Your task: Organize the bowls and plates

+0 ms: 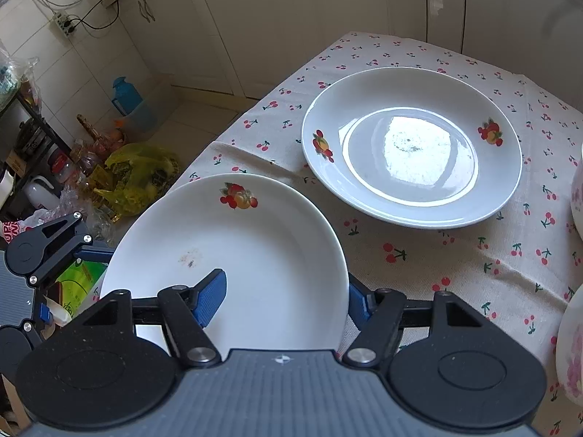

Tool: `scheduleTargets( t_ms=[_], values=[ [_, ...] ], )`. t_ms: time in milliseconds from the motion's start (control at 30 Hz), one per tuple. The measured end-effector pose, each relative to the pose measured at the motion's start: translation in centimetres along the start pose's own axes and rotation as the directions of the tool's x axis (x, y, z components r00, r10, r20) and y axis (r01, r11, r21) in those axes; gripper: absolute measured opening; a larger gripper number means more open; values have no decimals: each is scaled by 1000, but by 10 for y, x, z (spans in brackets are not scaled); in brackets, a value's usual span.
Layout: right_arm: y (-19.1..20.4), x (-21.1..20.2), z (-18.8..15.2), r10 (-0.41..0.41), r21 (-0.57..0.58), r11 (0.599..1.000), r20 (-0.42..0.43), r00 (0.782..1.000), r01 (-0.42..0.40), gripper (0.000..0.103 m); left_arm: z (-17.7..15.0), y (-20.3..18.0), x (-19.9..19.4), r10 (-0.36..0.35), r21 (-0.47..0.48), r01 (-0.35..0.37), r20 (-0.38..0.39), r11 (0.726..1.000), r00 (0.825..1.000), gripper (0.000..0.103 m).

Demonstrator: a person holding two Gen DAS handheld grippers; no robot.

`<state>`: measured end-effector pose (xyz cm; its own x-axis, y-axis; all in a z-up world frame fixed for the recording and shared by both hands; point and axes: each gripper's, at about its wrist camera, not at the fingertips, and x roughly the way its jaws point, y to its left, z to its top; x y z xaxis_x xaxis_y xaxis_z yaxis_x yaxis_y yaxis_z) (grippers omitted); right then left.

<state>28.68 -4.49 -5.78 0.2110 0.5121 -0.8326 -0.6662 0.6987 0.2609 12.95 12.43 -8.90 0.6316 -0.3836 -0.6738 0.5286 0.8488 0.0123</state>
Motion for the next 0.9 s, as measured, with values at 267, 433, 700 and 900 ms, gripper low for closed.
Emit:
scheduleTargets(
  t_ms=[267, 433, 700, 900],
  values=[
    [8, -25, -8, -12, -33, 999, 61, 998, 14, 94, -2, -9, -16, 22, -22, -22, -6, 1000, 1000, 101],
    [13, -63, -33, -64, -71, 995, 151, 987, 75, 102, -3, -26, -32, 40, -58, -41, -12, 997, 999, 102],
    [25, -116, -93, -157, -92, 978, 264, 952, 187, 103, 8, -68, -51, 57, -38, -56, 39, 998, 998, 102],
    [22, -141, -138, -215, -58, 968, 314, 925, 245, 103, 15, -98, -53, 76, 15, -77, 60, 997, 995, 102]
  ],
)
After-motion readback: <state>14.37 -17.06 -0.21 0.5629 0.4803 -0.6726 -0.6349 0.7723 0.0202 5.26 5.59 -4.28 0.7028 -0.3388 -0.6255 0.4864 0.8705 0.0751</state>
